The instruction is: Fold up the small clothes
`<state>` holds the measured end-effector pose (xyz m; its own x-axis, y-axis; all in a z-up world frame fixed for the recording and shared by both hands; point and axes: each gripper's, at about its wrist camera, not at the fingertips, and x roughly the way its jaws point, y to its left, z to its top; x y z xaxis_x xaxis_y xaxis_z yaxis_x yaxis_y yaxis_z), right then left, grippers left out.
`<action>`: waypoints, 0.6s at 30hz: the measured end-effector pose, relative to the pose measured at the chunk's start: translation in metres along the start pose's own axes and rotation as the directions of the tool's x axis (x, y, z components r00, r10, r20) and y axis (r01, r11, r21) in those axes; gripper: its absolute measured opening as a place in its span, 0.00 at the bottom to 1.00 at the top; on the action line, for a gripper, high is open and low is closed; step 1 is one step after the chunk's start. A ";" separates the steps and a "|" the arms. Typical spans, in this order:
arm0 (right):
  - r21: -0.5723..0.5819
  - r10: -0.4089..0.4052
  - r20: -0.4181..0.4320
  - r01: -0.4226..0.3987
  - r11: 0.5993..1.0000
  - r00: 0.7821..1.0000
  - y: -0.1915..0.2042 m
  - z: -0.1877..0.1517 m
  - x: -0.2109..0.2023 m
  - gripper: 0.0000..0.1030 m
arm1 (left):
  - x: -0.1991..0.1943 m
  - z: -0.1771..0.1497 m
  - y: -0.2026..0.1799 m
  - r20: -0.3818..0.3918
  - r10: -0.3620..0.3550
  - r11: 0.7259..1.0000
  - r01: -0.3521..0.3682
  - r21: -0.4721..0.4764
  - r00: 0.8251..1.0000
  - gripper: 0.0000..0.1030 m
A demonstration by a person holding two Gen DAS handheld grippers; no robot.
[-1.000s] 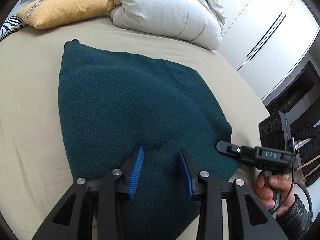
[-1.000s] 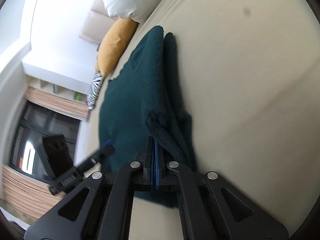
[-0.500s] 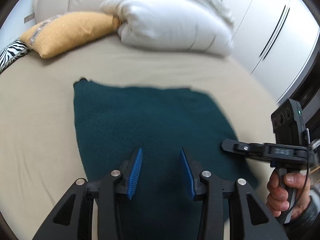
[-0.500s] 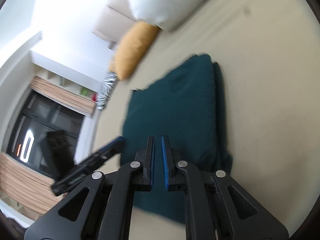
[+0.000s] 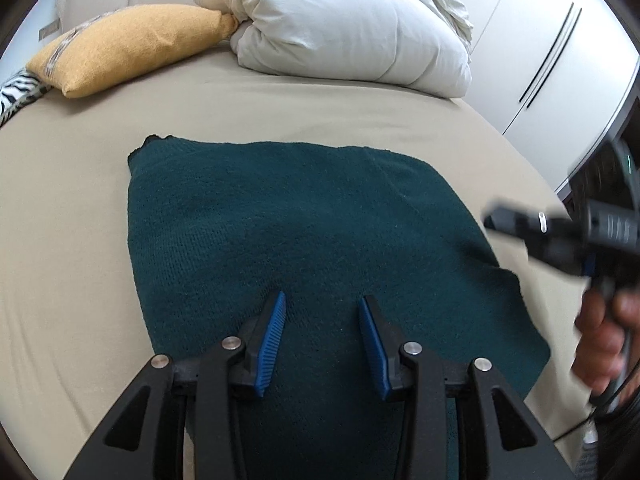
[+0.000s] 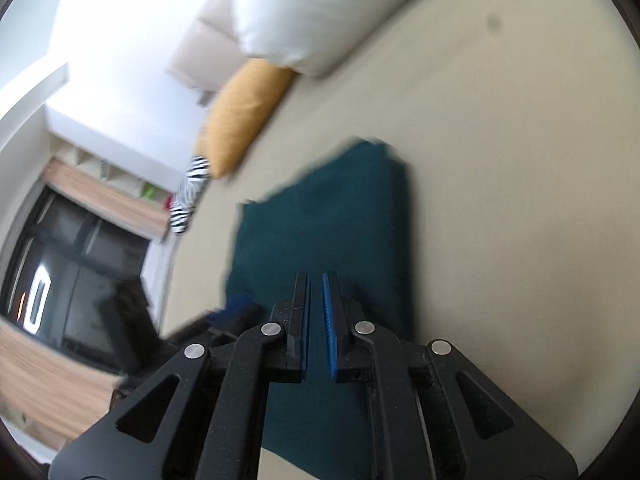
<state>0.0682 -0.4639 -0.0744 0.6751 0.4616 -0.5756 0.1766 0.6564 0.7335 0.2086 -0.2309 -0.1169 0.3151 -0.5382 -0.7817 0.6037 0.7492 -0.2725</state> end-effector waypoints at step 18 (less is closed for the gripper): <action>0.073 -0.134 -0.014 0.135 0.988 0.991 -0.052 0.048 0.067 0.00 | 0.004 0.000 -0.002 -0.038 0.018 1.000 -0.017 0.007 0.999 0.40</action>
<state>0.1390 -0.4952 -0.1337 0.6352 0.3778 -0.6736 0.3174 0.6674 0.6737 0.2088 -0.2344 -0.1189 0.2977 -0.5099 -0.8071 0.6029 0.7559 -0.2552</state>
